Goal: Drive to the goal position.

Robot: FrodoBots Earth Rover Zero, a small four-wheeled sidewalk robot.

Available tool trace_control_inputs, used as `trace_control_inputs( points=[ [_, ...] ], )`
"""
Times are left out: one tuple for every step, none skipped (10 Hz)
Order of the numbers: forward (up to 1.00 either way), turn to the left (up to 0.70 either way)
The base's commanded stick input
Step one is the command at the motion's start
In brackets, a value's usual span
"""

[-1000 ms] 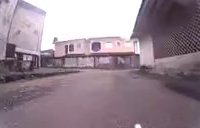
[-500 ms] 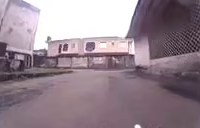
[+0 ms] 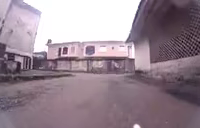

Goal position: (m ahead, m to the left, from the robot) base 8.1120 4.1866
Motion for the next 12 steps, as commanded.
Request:
trace_control_inputs(
  points=[
    [0.50,0.20],
    [0.50,0.04],
    [0.50,-0.13],
    [0.50,-0.27],
    [0.50,-0.27],
    [0.50,-0.27],
    [0.50,-0.27],
    [0.50,-0.27],
    [0.50,-0.27],
    [0.50,-0.27],
    [0.50,-0.27],
    [0.50,-0.27]
  ],
)
